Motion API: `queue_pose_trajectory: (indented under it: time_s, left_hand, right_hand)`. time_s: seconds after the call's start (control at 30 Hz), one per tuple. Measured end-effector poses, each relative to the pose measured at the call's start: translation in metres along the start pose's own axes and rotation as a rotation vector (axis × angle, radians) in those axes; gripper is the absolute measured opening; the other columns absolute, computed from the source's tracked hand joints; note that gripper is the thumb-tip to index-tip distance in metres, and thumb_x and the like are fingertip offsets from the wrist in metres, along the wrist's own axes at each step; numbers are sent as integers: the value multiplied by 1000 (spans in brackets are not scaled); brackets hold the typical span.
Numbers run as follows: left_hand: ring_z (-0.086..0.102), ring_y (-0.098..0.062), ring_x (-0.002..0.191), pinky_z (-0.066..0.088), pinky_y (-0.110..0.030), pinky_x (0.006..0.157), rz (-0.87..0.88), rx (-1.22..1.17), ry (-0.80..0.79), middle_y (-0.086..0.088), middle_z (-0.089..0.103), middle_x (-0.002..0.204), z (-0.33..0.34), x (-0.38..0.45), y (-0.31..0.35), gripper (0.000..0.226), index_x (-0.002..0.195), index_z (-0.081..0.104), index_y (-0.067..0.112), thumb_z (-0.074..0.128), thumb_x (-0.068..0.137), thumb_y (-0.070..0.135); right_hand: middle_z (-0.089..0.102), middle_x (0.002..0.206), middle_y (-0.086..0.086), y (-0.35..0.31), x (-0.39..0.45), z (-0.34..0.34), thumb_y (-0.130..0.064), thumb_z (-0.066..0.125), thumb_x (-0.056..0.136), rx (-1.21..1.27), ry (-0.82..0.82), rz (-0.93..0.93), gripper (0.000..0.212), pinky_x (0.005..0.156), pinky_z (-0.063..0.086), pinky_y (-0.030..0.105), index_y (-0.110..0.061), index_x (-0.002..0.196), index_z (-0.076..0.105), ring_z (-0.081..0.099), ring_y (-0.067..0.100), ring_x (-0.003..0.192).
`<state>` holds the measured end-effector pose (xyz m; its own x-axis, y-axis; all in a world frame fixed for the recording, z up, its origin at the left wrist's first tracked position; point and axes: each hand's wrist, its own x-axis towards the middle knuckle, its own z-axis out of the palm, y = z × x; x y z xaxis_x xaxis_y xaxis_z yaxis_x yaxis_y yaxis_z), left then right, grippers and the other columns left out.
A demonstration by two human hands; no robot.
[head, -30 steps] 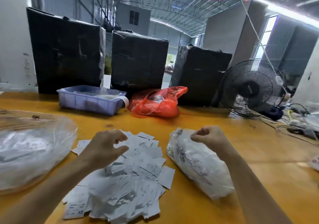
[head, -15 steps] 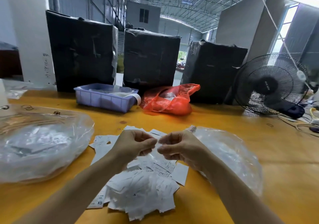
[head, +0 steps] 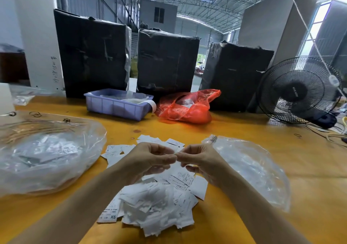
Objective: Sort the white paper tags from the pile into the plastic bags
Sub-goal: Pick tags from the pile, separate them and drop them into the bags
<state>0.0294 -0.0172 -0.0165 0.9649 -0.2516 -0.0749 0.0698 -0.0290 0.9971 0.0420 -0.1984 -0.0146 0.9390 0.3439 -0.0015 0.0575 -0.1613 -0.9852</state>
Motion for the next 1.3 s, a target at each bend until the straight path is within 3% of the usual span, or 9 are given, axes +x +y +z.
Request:
queue_pose_trajectory:
  time_s: [0.1, 0.23, 0.37, 0.43, 0.6, 0.77, 1.0, 1.2, 1.3]
  left_hand:
    - [61, -6, 56, 49, -17, 55, 7, 54, 2, -2, 68, 66, -2, 0, -1, 26, 80, 74, 13, 80, 56, 21]
    - [56, -7, 54, 47, -23, 62, 32, 138, 136, 0, 67, 61, -6, 7, -7, 8, 67, 73, 14, 81, 69, 14]
    - [56, -6, 51, 45, -16, 51, 11, 95, 247, 0, 64, 53, -14, 11, -11, 12, 69, 69, 5, 79, 71, 11]
    - [53, -4, 43, 41, -14, 43, -8, 15, 253, 0, 61, 49, -16, 11, -10, 14, 67, 67, 5, 80, 67, 10]
    - [63, -8, 51, 50, -15, 48, 16, -304, 218, -4, 67, 58, -9, 10, -7, 15, 70, 64, 4, 74, 60, 8]
    - [70, -20, 63, 57, -21, 59, 128, -466, 187, -16, 70, 73, 2, 8, -4, 20, 83, 55, -2, 66, 70, -12]
    - [69, -19, 72, 56, -22, 59, 107, -298, 193, -16, 71, 84, -5, 8, -3, 36, 100, 53, 3, 64, 74, -19]
    - [68, -13, 80, 51, -24, 69, 68, 111, -9, -6, 74, 93, -12, 5, -5, 35, 107, 62, 14, 76, 75, 16]
    - [65, -8, 69, 48, -20, 64, 92, 280, -60, -3, 74, 81, -8, 4, -8, 27, 98, 68, 11, 79, 73, 10]
  right_hand:
    - [63, 62, -1, 1, 1, 2, -36, 78, 56, 6, -19, 2, 24, 69, 45, 26, -17, 66, 68, 59, 10, 61]
    - [67, 71, 4, 5, 5, -2, -24, 68, 83, 23, 52, 2, 15, 63, 55, 26, -8, 81, 67, 66, 15, 63]
    - [68, 79, 9, 14, 8, -8, -11, 62, 90, -468, 182, -60, 5, 66, 57, 29, -9, 86, 63, 67, 15, 68]
    - [68, 79, 5, 14, 8, -5, -15, 64, 89, -539, 147, -73, 8, 67, 57, 29, -15, 81, 63, 67, 12, 68]
    - [74, 89, 6, 6, 2, 15, -47, 71, 69, -131, -109, 65, 37, 73, 57, 27, -15, 88, 69, 71, 18, 83]
    - [74, 84, 9, 8, -1, 35, -24, 74, 76, 86, -107, 91, 18, 75, 57, 27, -8, 83, 71, 71, 19, 79]
    - [70, 72, 12, 1, 0, 21, 1, 68, 79, 243, 108, 24, 7, 69, 54, 28, -4, 77, 63, 69, 20, 67]
    - [68, 77, 14, -1, -3, 22, 6, 63, 82, -312, 119, -198, 19, 69, 52, 31, -12, 76, 65, 61, 18, 70]
    - [68, 78, 11, -2, -4, 25, 12, 63, 80, -350, 86, -271, 24, 75, 54, 30, -12, 75, 64, 64, 15, 72]
